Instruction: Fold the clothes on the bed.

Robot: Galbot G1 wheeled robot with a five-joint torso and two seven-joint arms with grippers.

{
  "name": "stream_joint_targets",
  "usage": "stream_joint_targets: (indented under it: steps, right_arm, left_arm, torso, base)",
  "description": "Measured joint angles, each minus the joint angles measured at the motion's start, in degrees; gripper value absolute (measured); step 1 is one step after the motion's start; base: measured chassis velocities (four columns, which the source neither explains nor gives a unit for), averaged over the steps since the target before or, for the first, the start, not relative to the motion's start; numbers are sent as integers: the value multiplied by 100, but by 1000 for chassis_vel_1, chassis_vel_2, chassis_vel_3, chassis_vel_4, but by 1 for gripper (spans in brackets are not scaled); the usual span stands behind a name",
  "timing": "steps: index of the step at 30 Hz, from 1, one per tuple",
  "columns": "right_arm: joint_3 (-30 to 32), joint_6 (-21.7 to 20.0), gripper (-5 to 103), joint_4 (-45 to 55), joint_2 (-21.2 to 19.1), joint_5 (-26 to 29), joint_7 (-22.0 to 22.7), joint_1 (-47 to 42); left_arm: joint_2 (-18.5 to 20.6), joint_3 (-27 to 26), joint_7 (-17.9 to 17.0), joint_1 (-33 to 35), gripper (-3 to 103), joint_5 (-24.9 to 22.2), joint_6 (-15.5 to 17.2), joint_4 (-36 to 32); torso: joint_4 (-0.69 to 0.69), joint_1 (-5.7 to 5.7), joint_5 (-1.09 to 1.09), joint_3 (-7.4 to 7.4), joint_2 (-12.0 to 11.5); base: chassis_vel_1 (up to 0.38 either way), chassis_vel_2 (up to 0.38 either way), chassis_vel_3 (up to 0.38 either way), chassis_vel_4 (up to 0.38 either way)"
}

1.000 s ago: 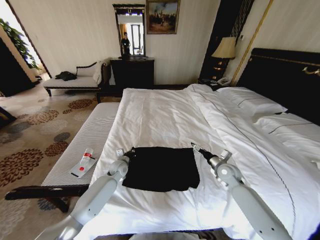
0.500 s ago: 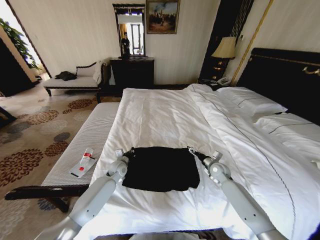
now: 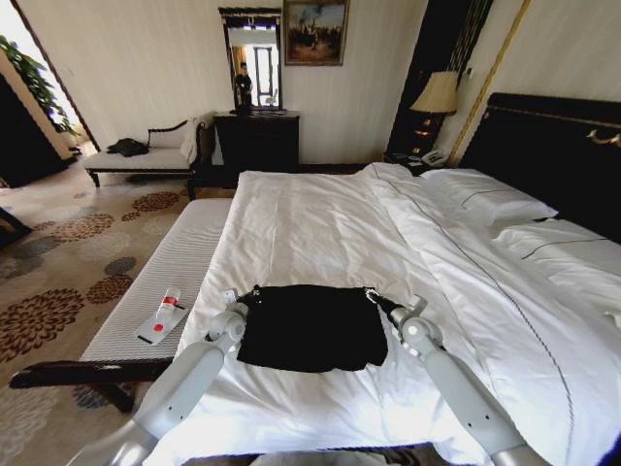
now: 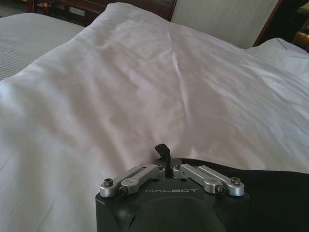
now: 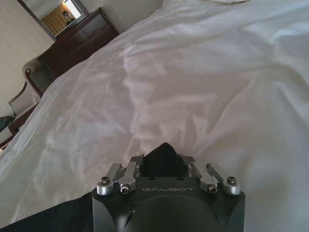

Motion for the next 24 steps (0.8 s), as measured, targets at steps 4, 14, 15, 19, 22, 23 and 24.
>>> stream_joint_targets:
  steps: [4,14,15,19,22,23,24]
  right_arm:
    - [20,0,31,50,-4,-6,32,-28]
    - [73,3,1,137,-7,-24,110,-112]
    - [76,3,1,151,-7,-27,115,-124]
    - [89,3,0,201,-18,-29,116,-154]
    - [126,5,0,314,-32,-22,150,-173]
    - [159,3,0,412,-41,19,174,-185]
    - [159,3,0,412,-41,19,174,-185]
  left_arm:
    - [-7,-3,-9,5,2,37,-13,-9]
    - [8,-8,-26,48,2,118,-35,-57]
    - [10,-10,-26,48,2,120,-38,-63]
    - [22,-11,-28,44,2,117,-42,-94]
    - [36,-19,-34,46,2,111,-59,-150]
    - [43,-30,-36,49,2,107,-73,-183]
    - [43,-30,-36,49,2,107,-73,-183]
  torso:
    - [-1,0,0,0,0]
    - [-1,0,0,0,0]
    - [-1,0,0,0,0]
    - [-1,0,0,0,0]
    - [-1,0,0,0,0]
    - [-1,0,0,0,0]
    - [-1,0,0,0,0]
  base:
    - [0,0,0,0]
    - [0,0,0,0]
    - [0,0,0,0]
    - [0,0,0,0]
    - [0,0,0,0]
    - [0,0,0,0]
    - [0,0,0,0]
